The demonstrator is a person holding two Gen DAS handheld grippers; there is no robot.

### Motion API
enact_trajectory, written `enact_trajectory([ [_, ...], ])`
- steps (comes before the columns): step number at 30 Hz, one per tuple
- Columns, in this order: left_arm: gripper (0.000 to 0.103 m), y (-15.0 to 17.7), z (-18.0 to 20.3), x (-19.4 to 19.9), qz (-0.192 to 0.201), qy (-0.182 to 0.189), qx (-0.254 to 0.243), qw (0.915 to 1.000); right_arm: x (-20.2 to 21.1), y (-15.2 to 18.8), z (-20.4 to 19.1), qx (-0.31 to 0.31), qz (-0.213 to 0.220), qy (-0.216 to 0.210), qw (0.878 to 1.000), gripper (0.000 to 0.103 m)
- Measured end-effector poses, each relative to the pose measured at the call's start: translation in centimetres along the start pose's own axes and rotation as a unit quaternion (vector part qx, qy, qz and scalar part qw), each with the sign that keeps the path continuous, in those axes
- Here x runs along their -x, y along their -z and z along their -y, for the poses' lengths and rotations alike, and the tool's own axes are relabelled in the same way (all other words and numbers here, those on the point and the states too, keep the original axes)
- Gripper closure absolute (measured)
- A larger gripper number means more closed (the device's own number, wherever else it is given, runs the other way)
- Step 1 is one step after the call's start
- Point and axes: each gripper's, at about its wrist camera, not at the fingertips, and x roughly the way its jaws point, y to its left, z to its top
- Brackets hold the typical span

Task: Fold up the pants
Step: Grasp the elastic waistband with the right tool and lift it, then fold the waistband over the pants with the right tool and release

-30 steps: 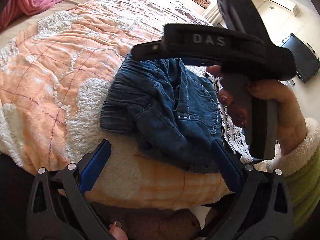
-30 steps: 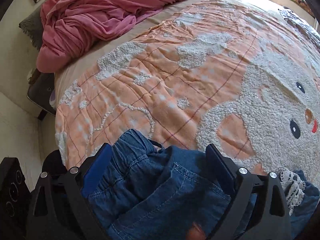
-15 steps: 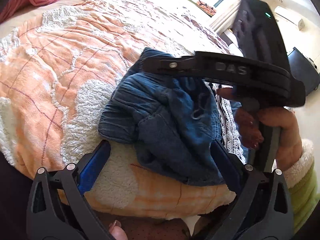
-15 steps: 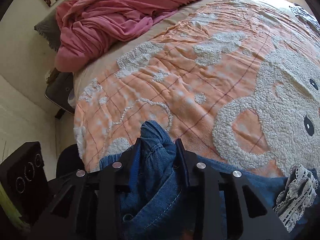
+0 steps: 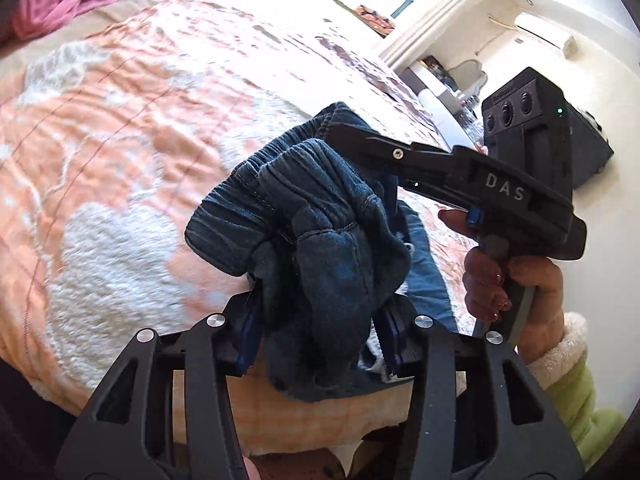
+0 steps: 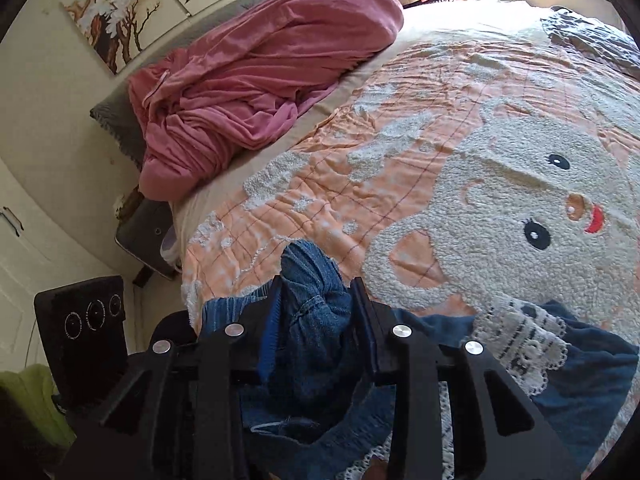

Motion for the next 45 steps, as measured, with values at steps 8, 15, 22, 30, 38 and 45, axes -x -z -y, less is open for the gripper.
enact_trajectory([
  [8,0.065,0.0,6.7,-3.0,-0.007,0.001,-0.082,0.9966,6.2,2.7,5.0,-0.034,0.053,-0.009,0.998,0.071],
  [15,0.056,2.3,11.5,-6.4,-0.023,-0.008,-0.148,0.9887,9.2,6.3,9.3,-0.080,0.078,-0.003,0.994,0.067],
  [22,0.047,5.6,14.3,-7.1,-0.023,-0.013,-0.227,0.9735,12.7,8.7,11.8,-0.143,0.102,0.008,0.984,0.043],
  [30,0.036,10.0,16.6,-8.4,-0.067,-0.005,-0.313,0.9475,10.4,7.9,9.5,-0.105,0.037,0.070,0.991,0.027],
  [38,0.035,10.4,15.6,-8.2,-0.092,0.022,-0.293,0.9514,9.4,11.1,10.9,-0.061,-0.014,0.149,0.987,0.028],
  [45,0.029,8.5,14.3,-5.0,-0.056,0.036,-0.252,0.9653,10.3,12.5,11.6,-0.052,-0.007,0.162,0.985,0.028],
])
